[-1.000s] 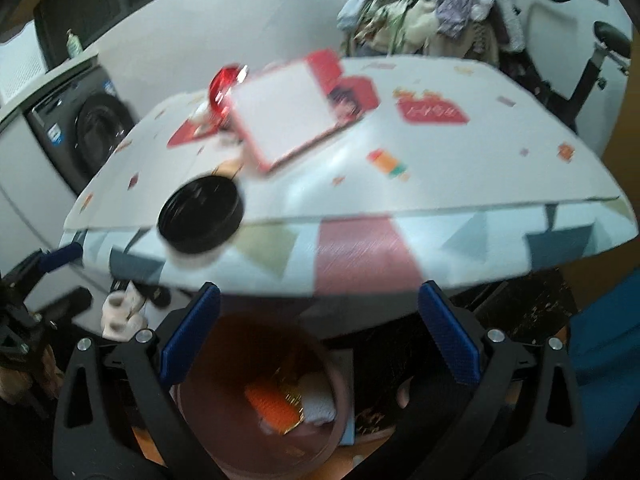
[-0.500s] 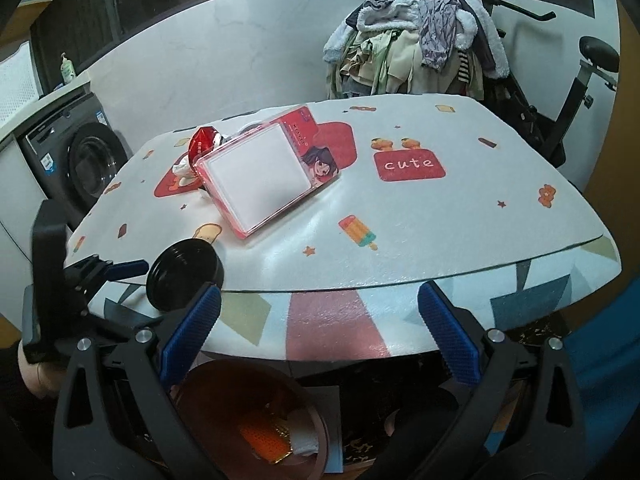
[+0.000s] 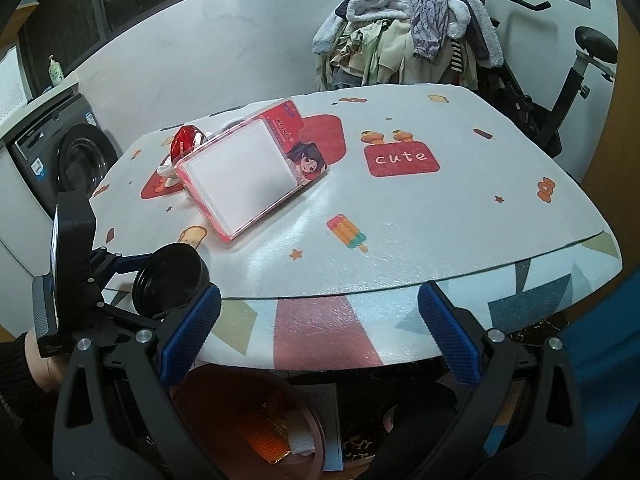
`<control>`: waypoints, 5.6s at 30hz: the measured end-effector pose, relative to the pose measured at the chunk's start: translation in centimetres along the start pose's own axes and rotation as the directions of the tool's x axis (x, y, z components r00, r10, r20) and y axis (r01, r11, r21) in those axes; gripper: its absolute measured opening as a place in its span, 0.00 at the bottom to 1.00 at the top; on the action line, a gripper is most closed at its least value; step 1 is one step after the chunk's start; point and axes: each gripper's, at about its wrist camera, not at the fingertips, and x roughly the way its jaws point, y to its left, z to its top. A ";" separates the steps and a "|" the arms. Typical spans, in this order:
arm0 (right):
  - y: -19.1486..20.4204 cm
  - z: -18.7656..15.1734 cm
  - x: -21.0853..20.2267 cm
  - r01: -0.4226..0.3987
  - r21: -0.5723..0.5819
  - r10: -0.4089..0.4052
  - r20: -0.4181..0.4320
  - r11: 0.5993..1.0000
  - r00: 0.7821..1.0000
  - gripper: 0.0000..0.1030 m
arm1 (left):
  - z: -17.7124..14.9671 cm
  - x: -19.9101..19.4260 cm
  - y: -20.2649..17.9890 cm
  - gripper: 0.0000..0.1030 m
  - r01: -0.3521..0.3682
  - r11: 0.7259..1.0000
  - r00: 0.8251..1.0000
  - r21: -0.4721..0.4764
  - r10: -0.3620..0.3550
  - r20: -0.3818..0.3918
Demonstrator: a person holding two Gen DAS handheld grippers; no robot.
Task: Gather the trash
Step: 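Grasp the black round lid with the left gripper while the right gripper grasps the pink plastic package, then carry the black lid and clear pink package down into the brown bin and release both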
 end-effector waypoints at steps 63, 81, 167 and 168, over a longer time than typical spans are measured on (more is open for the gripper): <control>-5.9 8.4 9.5 -0.120 0.526 0.233 -0.154 0.842 0.960 0.21 | -3.4 -13.1 4.9 0.89 0.156 0.952 0.937 -0.265 -0.057 0.344; -5.9 8.5 2.4 -0.030 0.329 0.041 -0.028 0.944 0.999 0.20 | -4.6 -14.8 4.6 0.89 0.122 0.958 0.939 -0.260 -0.026 0.343; 4.4 -7.9 -0.3 -0.120 -0.100 0.114 -0.059 0.988 0.992 0.94 | -14.0 -10.5 -3.0 0.89 0.160 0.987 0.982 -0.022 -0.157 0.101; 4.3 -7.9 -0.3 -0.119 -0.098 0.114 -0.059 0.988 0.992 0.94 | -14.1 -10.4 -3.0 0.89 0.160 0.987 0.982 -0.018 -0.158 0.099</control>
